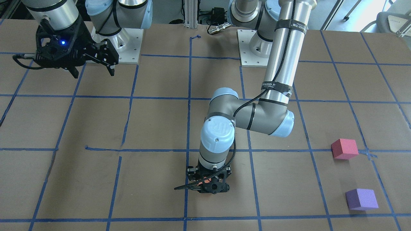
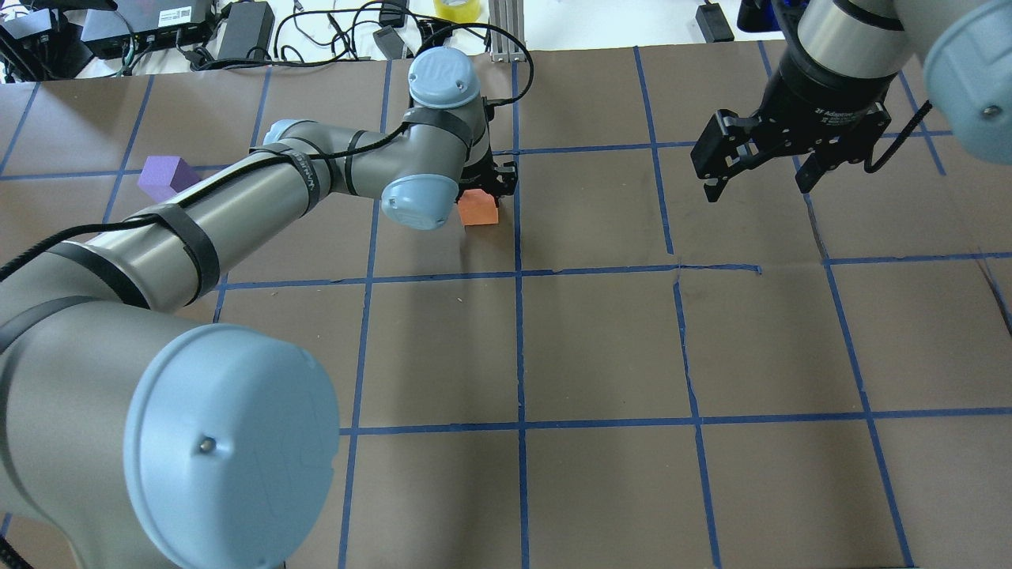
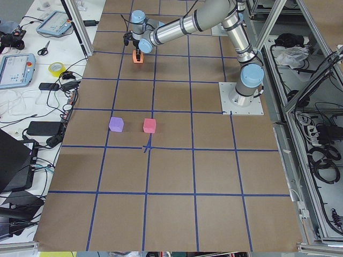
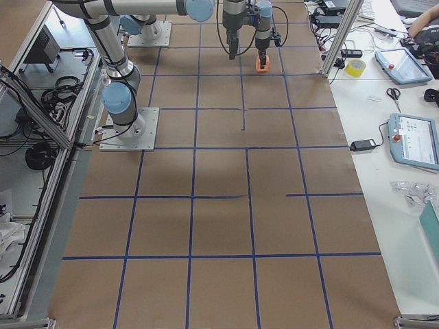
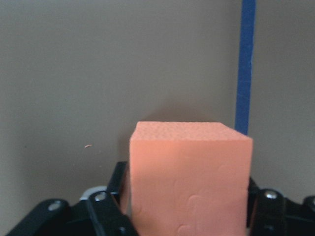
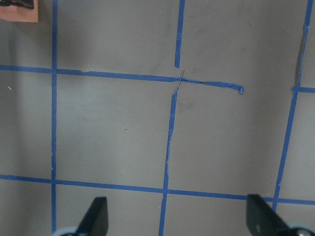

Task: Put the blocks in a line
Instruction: 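Carry the orange cube with the left gripper between purple and pink cubes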

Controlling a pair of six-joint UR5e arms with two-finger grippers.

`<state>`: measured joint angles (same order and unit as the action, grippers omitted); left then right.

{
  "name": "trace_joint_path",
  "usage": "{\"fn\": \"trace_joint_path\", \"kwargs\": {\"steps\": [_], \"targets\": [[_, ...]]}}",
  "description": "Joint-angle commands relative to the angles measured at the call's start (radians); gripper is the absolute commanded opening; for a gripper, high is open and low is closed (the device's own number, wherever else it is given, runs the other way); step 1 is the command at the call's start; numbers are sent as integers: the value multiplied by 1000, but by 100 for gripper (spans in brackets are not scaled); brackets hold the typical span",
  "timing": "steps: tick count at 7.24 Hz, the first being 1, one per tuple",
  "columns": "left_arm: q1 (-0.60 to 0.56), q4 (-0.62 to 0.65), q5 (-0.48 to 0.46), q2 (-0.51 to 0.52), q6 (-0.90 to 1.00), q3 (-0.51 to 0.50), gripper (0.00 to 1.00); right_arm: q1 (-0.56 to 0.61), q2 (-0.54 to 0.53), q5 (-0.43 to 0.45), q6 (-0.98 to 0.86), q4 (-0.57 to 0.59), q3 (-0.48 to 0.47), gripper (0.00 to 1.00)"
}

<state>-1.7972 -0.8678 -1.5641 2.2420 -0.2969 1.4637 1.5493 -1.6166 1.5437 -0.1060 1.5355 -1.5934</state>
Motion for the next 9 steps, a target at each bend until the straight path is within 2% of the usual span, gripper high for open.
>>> {"fn": "trace_joint_path", "kwargs": {"steps": [1, 2, 3, 6, 7, 9], "targets": [[198, -35, 35, -97, 115, 3, 0, 0, 1, 9, 0, 0, 0, 100], [313, -118, 45, -148, 242, -3, 0, 0, 1, 9, 0, 0, 0, 100], [432, -131, 42, -177, 342, 1, 0, 0, 1, 9, 0, 0, 0, 100], [710, -120, 44, -156, 744, -8, 0, 0, 1, 9, -4, 0, 0, 100], [761, -116, 53, -145, 822, -10, 0, 0, 1, 10, -11, 0, 0, 100], [785, -117, 56, -144, 843, 13, 0, 0, 3, 10, -14, 0, 0, 100]]}}
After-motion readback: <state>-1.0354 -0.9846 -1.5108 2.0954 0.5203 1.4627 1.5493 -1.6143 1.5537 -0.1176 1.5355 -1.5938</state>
